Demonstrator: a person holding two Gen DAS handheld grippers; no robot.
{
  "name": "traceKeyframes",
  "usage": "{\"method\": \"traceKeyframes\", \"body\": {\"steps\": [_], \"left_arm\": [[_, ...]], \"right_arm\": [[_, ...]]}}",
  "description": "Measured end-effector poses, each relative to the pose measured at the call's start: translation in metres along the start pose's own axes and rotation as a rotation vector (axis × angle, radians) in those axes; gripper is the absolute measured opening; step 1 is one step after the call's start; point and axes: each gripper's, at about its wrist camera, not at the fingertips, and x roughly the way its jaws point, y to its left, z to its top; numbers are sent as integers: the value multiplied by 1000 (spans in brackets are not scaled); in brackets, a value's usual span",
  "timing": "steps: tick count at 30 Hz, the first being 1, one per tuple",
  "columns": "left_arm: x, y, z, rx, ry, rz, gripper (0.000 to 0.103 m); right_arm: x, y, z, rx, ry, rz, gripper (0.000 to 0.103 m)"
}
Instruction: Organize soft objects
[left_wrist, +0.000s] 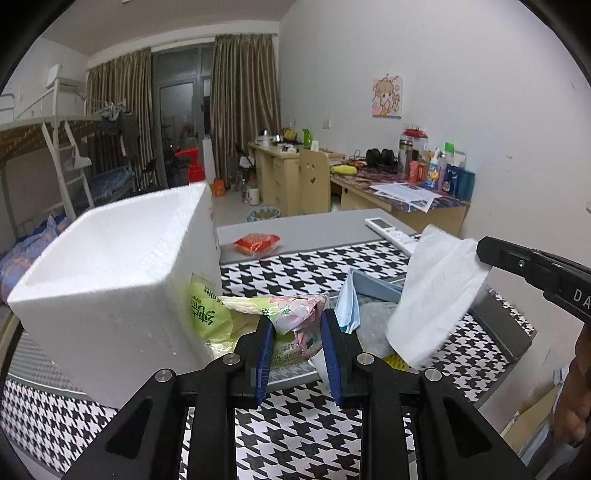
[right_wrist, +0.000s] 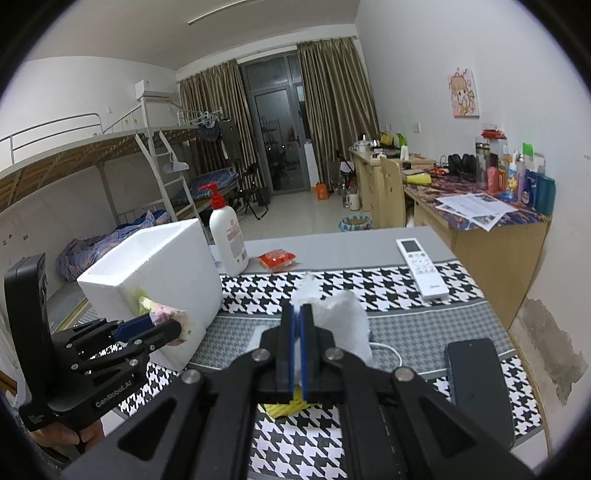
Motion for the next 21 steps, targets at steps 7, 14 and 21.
{"method": "traceKeyframes", "body": {"steps": [7, 14, 21], "left_arm": [[-11, 1, 7, 11, -36, -4, 27], [-13, 2, 9, 18, -48, -10, 27], [-11, 3, 7, 19, -41, -16, 27]], "right_arm": [[-7, 5, 4, -16, -20, -4, 4], [-3, 4, 0, -14, 11, -5, 4], [6, -8, -20, 10, 72, -42, 69]]}}
